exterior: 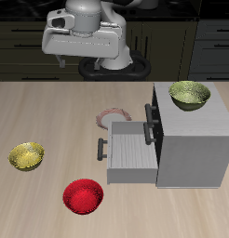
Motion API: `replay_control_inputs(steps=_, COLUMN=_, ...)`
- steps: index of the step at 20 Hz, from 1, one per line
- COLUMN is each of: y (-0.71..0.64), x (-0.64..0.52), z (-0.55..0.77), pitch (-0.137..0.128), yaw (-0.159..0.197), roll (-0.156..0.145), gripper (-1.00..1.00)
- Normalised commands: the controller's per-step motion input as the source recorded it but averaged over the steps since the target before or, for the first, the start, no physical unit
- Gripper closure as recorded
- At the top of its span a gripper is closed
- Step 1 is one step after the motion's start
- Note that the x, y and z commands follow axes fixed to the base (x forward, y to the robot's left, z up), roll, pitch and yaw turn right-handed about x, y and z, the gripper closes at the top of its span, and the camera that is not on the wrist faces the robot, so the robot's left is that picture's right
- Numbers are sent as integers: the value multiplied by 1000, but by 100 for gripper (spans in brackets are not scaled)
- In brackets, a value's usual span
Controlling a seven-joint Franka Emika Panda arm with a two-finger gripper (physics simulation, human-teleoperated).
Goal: Close the bottom drawer of the white cabinet
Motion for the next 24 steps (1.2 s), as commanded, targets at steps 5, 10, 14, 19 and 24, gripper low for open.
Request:
replay_control_inputs(steps=5, y=-113, x=295, z=-70, pitch=-1, yaw=49, roll=-13, gripper=-100)
replay_control_inputs(steps=10, y=-104, x=210, z=-120, pitch=10, yaw=169, roll=2, gripper=-100)
replay_control_inputs(steps=14, y=50, x=56, z=-303, pitch=13, yaw=450, roll=20, gripper=-100)
replay_control_inputs(steps=19, y=106, x=-80, z=-120, pitch=-4, yaw=275, roll=3, gripper=-100)
replay_control_inputs(steps=24, y=60, x=-122, z=-88, pitch=-11, yaw=294, roll=-6, gripper=-100)
